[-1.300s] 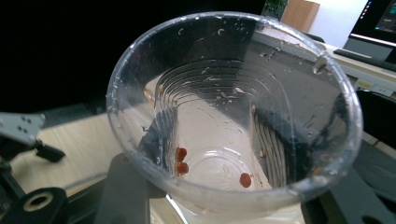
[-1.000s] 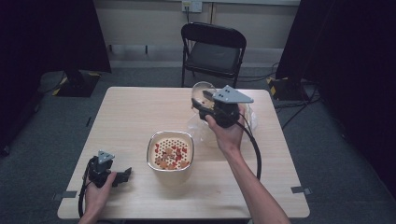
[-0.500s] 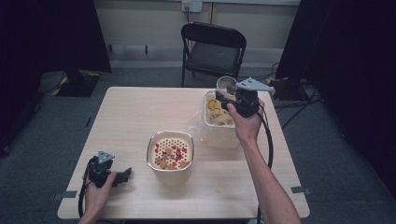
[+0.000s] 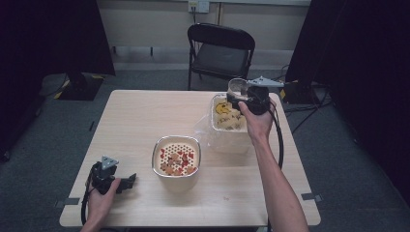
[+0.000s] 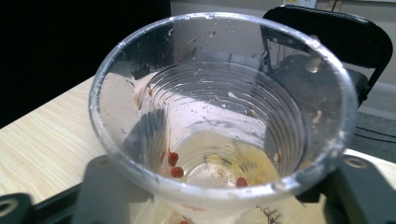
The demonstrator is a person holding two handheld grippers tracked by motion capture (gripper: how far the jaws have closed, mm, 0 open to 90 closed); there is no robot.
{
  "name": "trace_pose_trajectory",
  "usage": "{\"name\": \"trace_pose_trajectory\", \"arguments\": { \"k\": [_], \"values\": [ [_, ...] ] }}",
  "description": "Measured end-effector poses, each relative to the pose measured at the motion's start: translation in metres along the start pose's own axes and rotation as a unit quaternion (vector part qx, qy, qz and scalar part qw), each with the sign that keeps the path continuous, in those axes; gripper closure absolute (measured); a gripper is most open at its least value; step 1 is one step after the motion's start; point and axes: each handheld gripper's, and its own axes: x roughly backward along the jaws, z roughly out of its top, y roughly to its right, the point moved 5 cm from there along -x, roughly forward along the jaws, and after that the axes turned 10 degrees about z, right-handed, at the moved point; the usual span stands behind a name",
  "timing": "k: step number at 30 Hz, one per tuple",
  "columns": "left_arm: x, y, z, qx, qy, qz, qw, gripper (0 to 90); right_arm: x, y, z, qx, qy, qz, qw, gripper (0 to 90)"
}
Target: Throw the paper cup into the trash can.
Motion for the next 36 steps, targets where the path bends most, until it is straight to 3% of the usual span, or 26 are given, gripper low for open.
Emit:
{"name": "trace_pose_trajectory", "arguments": {
  "k": [2,8,20,26,36],
  "values": [
    [0.0,0.0,0.0,0.0,0.0,0.0,1.0,0.0,-0.001,0.002,-0.001,-0.003,-0.006,-0.001,1.0,29.7],
    [0.0,0.0,0.0,0.0,0.0,0.0,1.0,0.0,-0.001,0.003,-0.002,-0.006,-0.009,-0.006,0.9999,18.7],
    [0.0,0.0,0.0,0.0,0.0,0.0,1.0,0.0,0.014,-0.012,-0.007,0.008,-0.009,0.012,0.9999,18.3],
    [0.0,0.0,0.0,-0.001,0.0,-0.001,1.0,0.0,0.029,-0.023,-0.017,-0.006,0.003,0.033,0.9994,16.7],
    [0.0,0.0,0.0,-0.001,0.0,-0.001,1.0,0.0,0.064,-0.038,-0.044,0.022,-0.016,0.021,0.9994,14.5]
  ]
}}
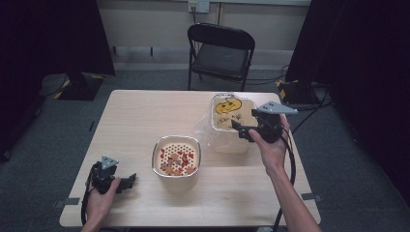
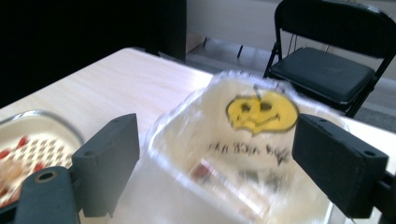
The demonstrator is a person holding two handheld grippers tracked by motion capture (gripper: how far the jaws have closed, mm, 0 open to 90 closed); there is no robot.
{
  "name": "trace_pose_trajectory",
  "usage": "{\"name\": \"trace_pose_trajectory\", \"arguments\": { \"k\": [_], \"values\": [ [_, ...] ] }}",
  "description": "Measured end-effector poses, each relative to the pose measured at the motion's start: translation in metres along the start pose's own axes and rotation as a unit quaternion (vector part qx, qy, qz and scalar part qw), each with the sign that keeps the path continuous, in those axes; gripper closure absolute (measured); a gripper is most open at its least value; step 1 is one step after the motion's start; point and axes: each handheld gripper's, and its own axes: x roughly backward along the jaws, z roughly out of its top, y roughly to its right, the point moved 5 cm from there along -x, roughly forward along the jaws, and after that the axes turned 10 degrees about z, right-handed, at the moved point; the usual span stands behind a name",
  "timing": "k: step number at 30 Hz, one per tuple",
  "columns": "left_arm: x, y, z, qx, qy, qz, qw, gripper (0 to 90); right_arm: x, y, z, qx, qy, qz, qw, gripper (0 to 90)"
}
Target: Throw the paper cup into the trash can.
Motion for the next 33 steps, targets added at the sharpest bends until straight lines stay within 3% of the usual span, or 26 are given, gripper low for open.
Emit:
{"name": "trace_pose_trajectory", "arguments": {
  "k": [7,12,19,24,33],
  "values": [
    [0.0,0.0,0.0,0.0,0.0,0.0,1.0,0.0,0.023,-0.016,-0.036,0.004,-0.012,-0.014,0.9998,14.9],
    [0.0,0.0,0.0,0.0,0.0,0.0,1.0,0.0,0.033,-0.015,-0.068,-0.018,-0.024,-0.013,0.9995,13.9],
    [0.0,0.0,0.0,0.0,0.0,0.0,1.0,0.0,0.031,-0.008,-0.117,-0.042,-0.062,-0.015,0.9971,14.6],
    [0.0,0.0,0.0,0.0,0.0,0.0,1.0,0.0,0.023,0.0,-0.152,-0.061,-0.099,-0.019,0.9931,15.8],
    [0.0,0.0,0.0,0.0,0.0,0.0,1.0,0.0,0.01,0.019,-0.2,-0.078,-0.161,-0.067,0.9816,15.6]
  ]
}}
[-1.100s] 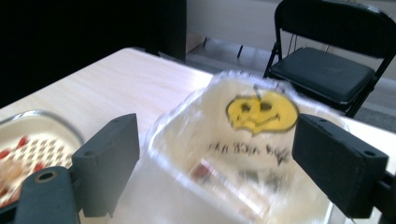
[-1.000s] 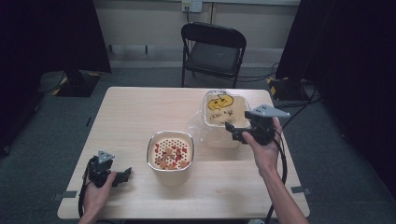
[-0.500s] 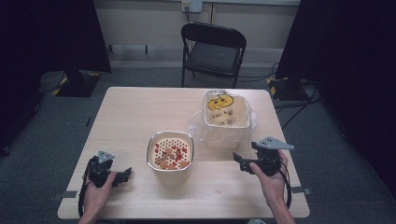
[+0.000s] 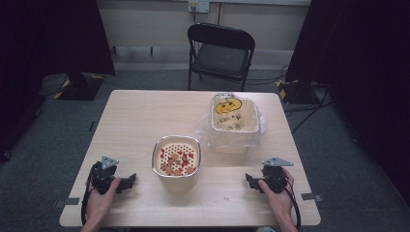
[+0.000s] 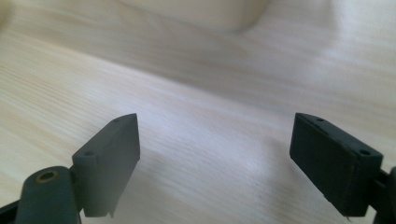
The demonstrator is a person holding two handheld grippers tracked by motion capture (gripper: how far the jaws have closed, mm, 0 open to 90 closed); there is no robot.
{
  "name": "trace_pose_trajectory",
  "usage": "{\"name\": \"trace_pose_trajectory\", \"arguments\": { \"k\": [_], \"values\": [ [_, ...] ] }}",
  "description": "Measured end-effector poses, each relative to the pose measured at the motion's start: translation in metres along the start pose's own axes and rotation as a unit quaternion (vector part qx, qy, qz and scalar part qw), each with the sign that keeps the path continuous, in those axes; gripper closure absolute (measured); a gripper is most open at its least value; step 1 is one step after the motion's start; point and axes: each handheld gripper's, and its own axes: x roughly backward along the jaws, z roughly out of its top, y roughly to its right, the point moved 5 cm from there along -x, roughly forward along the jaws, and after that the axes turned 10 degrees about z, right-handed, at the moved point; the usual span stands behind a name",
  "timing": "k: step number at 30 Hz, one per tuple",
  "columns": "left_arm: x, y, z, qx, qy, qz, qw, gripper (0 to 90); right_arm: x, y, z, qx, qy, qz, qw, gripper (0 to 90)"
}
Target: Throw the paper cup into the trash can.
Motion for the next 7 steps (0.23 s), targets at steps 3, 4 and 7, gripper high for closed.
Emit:
{"name": "trace_pose_trajectory", "arguments": {
  "k": [3,4,7],
  "values": [
    [0.0,0.0,0.0,0.0,0.0,0.0,1.0,0.0,-0.0028,0.0024,-0.0039,0.008,0.002,-0.011,0.9999,15.7],
    [0.0,0.0,0.0,0.0,0.0,0.0,1.0,0.0,-0.0031,0.0019,-0.004,0.007,0.001,-0.014,0.9999,15.4],
    [0.0,0.0,0.0,0.0,0.0,0.0,1.0,0.0,-0.0044,0.0007,-0.0055,0.012,0.011,-0.021,0.9996,13.8]
  ]
}}
